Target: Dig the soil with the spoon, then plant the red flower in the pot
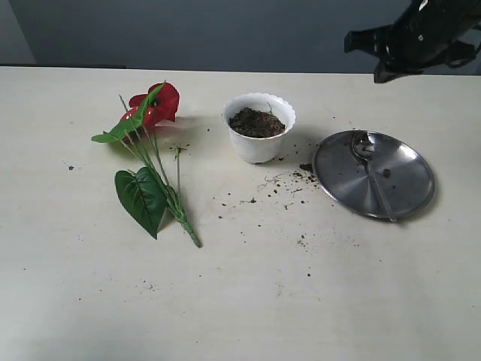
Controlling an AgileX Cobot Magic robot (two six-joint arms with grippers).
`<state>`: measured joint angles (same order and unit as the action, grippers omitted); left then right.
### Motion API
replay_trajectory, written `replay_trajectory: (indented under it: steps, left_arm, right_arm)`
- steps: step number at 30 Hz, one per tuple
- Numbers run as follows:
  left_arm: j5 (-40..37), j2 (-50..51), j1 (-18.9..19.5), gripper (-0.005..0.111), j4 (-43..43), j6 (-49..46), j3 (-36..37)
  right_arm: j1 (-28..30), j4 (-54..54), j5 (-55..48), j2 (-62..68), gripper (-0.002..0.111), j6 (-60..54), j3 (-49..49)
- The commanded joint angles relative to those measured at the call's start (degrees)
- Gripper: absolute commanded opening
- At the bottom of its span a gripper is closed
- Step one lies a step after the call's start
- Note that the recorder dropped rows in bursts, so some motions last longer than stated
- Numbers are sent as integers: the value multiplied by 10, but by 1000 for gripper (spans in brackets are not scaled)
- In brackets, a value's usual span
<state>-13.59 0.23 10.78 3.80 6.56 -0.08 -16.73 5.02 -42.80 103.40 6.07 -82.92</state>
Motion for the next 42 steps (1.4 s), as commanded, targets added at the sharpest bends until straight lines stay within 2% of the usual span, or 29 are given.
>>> replay_trajectory:
  steps: [1, 20, 34, 42]
  left_arm:
    - [3, -2, 0, 1, 0, 4, 1]
    - [3, -2, 0, 1, 0, 4, 1]
    - [3, -2, 0, 1, 0, 4, 1]
    - [3, -2, 0, 1, 0, 4, 1]
  right_arm:
    - [-1, 31, 6, -66, 0, -10, -3]
    - [-12, 54, 9, -237, 0, -31, -3]
    - [-12, -89, 10, -306, -1, -31, -3]
    - [-12, -181, -66, -365, -1, -29, -2]
